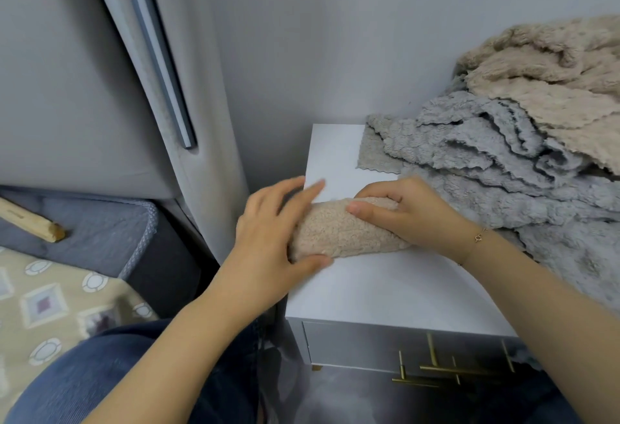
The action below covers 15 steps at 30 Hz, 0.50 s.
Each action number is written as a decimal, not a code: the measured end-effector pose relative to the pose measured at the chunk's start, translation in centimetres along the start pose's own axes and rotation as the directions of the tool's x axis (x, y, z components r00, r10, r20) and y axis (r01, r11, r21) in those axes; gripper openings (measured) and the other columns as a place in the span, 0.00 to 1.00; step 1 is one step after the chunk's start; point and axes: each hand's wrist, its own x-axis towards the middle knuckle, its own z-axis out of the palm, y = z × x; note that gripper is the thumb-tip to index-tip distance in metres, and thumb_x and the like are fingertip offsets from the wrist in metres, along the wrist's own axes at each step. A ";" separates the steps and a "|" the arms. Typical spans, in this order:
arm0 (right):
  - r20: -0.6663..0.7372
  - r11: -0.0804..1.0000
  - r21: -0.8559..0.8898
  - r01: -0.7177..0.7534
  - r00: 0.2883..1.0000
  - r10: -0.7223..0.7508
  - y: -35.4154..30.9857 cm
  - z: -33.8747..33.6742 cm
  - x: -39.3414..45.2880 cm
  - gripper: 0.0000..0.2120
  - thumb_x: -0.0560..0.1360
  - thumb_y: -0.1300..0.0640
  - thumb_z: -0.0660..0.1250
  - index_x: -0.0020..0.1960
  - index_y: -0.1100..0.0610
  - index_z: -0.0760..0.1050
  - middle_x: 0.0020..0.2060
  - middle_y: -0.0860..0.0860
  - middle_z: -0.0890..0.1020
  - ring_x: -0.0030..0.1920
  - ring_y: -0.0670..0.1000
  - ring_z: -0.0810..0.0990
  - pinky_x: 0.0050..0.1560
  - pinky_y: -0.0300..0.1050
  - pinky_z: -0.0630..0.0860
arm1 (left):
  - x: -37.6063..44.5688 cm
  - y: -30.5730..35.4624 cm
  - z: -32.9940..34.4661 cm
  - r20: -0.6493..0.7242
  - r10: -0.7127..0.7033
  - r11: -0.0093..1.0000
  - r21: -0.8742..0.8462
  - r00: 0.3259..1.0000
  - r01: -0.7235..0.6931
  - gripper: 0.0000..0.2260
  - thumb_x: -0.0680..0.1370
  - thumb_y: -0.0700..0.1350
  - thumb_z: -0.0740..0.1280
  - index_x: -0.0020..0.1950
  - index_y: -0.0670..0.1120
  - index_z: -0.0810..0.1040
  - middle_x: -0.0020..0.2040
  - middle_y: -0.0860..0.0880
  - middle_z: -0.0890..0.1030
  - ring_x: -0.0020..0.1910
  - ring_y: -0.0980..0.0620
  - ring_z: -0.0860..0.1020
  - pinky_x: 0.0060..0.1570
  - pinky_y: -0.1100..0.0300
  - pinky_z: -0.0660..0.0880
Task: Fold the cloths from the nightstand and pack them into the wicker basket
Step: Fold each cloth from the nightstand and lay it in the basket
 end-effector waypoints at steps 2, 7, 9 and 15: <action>-0.015 0.999 -0.012 -0.035 0.999 0.034 -0.2 0.1 -0.2 0.21 0.72 0.35 0.62 0.46 0.51 0.83 0.39 0.45 0.84 0.41 0.44 0.81 0.48 0.42 0.75 | 0.0 -0.1 0.4 0.051 0.093 0.992 0.082 0.994 -0.097 0.33 0.72 0.55 0.72 0.75 0.59 0.63 0.69 0.59 0.67 0.67 0.55 0.64 0.67 0.52 0.66; -0.205 0.988 -0.043 -0.145 0.970 0.134 -1.3 -1.4 -1.7 0.10 0.76 0.46 0.67 0.53 0.50 0.79 0.45 0.43 0.79 0.43 0.42 0.76 0.45 0.33 0.73 | -0.1 -0.2 1.0 0.084 0.050 0.995 0.084 0.995 -0.057 0.31 0.76 0.55 0.68 0.77 0.55 0.62 0.64 0.57 0.70 0.60 0.55 0.68 0.63 0.62 0.66; -0.323 0.971 0.151 -0.188 0.919 0.228 -1.8 -2.7 -2.8 0.03 0.77 0.54 0.68 0.48 0.53 0.79 0.37 0.45 0.78 0.34 0.42 0.74 0.37 0.32 0.72 | 0.0 -0.1 1.2 0.090 0.022 0.990 0.138 0.996 -0.034 0.30 0.77 0.56 0.66 0.77 0.53 0.62 0.64 0.55 0.71 0.59 0.54 0.69 0.61 0.60 0.68; 0.086 0.641 0.573 -0.511 0.815 0.573 -2.8 -2.7 -5.3 0.11 0.78 0.58 0.65 0.47 0.66 0.81 0.39 0.60 0.85 0.33 0.53 0.79 0.34 0.43 0.80 | 1.0 1.5 2.1 -0.046 -0.014 0.972 0.233 0.999 0.024 0.28 0.72 0.62 0.57 0.67 0.49 0.74 0.47 0.51 0.79 0.46 0.47 0.76 0.48 0.52 0.73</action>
